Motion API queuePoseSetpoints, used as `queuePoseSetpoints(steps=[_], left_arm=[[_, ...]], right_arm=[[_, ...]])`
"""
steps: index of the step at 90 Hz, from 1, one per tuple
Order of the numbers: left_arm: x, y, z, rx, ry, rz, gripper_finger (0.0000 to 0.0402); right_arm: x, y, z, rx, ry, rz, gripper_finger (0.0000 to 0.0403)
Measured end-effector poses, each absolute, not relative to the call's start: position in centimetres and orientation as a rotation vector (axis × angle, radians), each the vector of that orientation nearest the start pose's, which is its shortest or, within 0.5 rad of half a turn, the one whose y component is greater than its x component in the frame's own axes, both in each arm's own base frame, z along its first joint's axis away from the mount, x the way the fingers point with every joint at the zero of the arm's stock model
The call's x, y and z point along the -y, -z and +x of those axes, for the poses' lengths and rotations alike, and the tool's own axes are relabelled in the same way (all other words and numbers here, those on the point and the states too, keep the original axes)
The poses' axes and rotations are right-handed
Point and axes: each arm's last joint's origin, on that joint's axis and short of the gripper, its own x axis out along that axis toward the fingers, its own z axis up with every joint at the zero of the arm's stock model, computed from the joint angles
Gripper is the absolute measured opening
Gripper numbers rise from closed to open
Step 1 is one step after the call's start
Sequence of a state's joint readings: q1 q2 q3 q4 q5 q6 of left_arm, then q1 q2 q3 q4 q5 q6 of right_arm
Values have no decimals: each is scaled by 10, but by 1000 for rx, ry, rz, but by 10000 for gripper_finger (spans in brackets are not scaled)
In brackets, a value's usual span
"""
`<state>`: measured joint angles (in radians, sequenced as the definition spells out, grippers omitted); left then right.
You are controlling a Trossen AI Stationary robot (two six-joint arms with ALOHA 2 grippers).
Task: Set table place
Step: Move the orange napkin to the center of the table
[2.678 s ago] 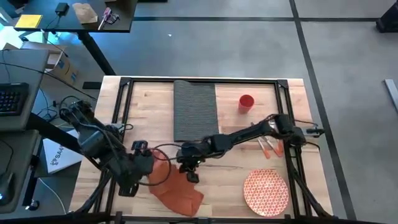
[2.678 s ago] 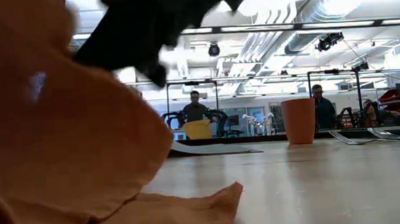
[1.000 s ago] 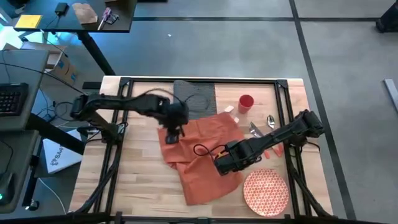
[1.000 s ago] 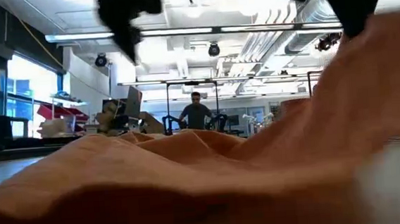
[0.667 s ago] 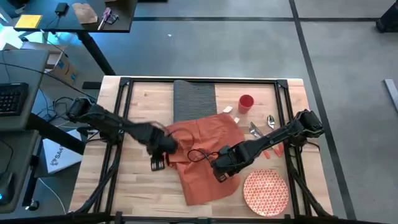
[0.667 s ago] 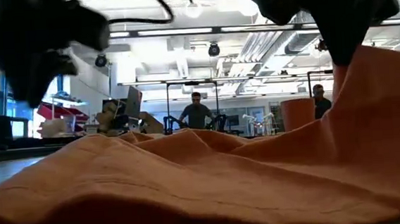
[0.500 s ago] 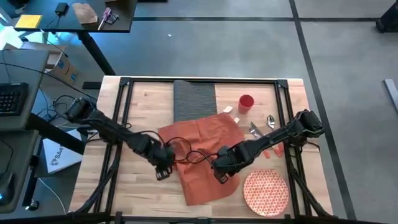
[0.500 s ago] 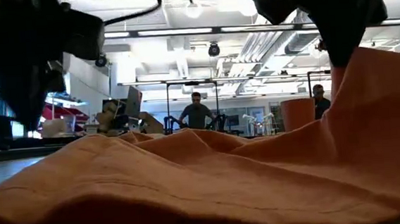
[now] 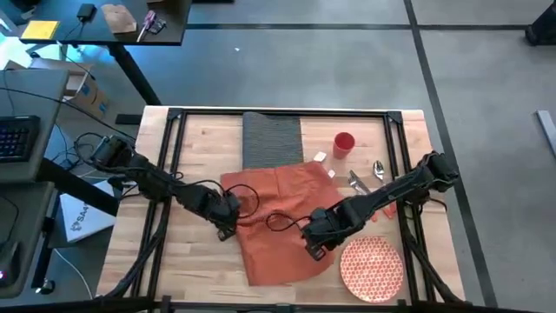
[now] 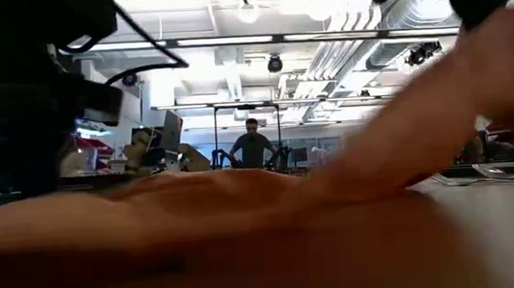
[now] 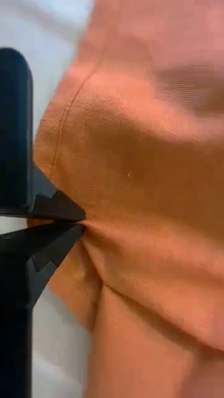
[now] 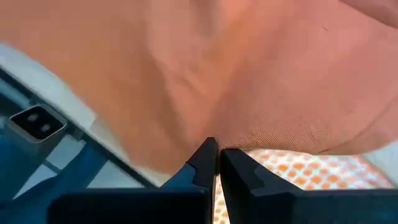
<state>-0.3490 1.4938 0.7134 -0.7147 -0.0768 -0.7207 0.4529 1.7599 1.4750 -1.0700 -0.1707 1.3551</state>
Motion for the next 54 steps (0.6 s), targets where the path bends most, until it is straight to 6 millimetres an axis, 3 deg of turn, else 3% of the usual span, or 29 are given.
queuePoseSetpoints(steps=[6,23,40,54], left_arm=[[68,-153,204,-1524,-282,-143,1],[61,-196,200,-1516,-156,104,0],[67,-219,200,-1426,-72,-2,6],[93,-224,203,-1338,93,-136,22]], right_arm=[[-154,-264,300,-1448,478,913,0],[-150,-265,294,-1456,522,855,0],[-141,-264,300,-1393,515,779,0],[-129,-264,307,-1374,467,716,16]])
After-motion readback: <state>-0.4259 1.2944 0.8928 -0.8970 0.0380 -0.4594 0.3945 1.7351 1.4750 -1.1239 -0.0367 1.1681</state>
